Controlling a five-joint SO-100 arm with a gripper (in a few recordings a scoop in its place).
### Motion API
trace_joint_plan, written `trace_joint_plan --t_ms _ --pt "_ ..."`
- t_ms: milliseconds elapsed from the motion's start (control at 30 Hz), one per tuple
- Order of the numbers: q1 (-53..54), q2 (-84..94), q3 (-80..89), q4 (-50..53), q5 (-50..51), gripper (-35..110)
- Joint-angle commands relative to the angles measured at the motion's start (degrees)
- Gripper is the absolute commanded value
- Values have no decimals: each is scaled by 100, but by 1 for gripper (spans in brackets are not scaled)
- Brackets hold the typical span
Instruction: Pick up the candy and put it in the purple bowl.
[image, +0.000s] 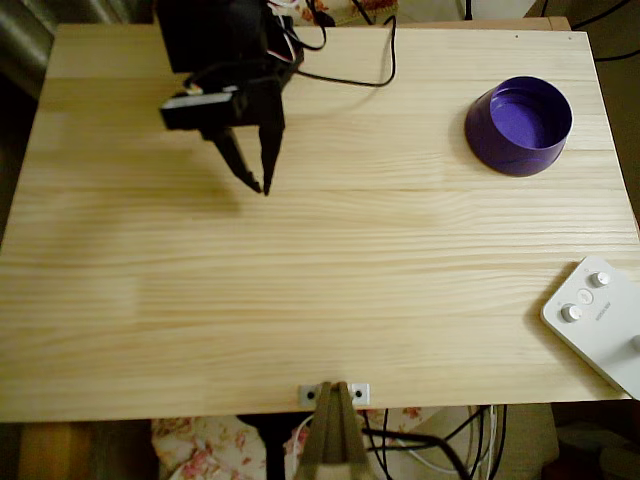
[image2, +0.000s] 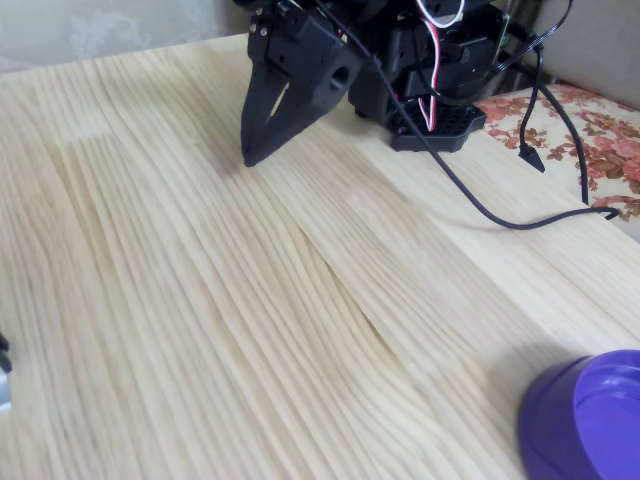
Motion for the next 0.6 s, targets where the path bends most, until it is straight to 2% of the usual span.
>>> trace_joint_plan --t_ms 0,267,567 --pt "-70 105 -141 -35 44 -1" --pt "-606 105 -141 -44 -519 -1" --pt "-211 105 -141 -44 -105 -1"
